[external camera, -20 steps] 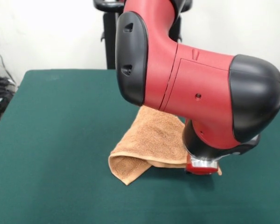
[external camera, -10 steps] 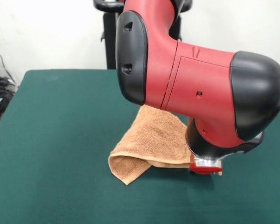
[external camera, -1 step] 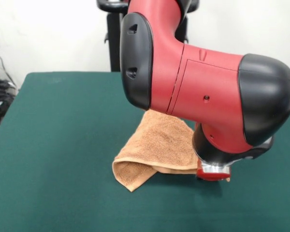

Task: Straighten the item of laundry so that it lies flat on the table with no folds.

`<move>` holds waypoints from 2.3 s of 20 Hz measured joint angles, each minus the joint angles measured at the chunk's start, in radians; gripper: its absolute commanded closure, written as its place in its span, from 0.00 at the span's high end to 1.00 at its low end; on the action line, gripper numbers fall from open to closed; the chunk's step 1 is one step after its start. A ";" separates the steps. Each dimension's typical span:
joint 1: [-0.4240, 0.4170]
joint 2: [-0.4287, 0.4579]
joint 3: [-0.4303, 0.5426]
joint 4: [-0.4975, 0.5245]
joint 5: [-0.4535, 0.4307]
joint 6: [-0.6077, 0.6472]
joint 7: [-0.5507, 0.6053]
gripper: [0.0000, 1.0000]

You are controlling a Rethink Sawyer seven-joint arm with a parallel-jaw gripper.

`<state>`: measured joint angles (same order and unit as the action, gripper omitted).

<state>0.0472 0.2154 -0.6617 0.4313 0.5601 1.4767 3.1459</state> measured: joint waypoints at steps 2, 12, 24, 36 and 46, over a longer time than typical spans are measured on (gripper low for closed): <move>0.000 0.000 0.001 0.000 -0.002 0.000 0.000 1.00; 0.000 -0.001 0.003 0.000 -0.021 0.000 0.000 0.00; 0.000 -0.003 0.012 0.000 -0.038 0.000 0.000 0.00; 0.000 -0.030 0.054 0.010 -0.070 0.000 0.000 0.00; 0.007 -0.132 0.139 0.173 -0.145 -0.225 0.000 0.00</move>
<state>0.0540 0.0832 -0.5230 0.6047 0.4153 1.2518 3.1455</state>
